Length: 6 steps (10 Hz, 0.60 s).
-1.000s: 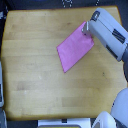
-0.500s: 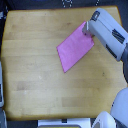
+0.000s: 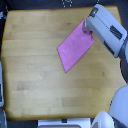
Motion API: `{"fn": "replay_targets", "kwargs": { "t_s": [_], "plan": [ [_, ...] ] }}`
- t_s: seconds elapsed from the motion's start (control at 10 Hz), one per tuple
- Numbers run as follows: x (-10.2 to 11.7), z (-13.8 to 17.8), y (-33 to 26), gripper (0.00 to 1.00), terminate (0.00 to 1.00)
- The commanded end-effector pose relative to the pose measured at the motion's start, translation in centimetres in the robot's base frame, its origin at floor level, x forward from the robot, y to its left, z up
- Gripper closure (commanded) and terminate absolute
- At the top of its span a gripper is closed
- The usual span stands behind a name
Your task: Folding a cloth
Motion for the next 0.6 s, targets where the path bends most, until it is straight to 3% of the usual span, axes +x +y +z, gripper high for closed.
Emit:
{"fn": "replay_targets", "kwargs": {
  "t_s": [0.0,0.5],
  "plan": [
    [1.3,0.1,0.5,1.0,0.0],
    [0.9,0.5,-0.5,1.0,0.0]
  ]
}}
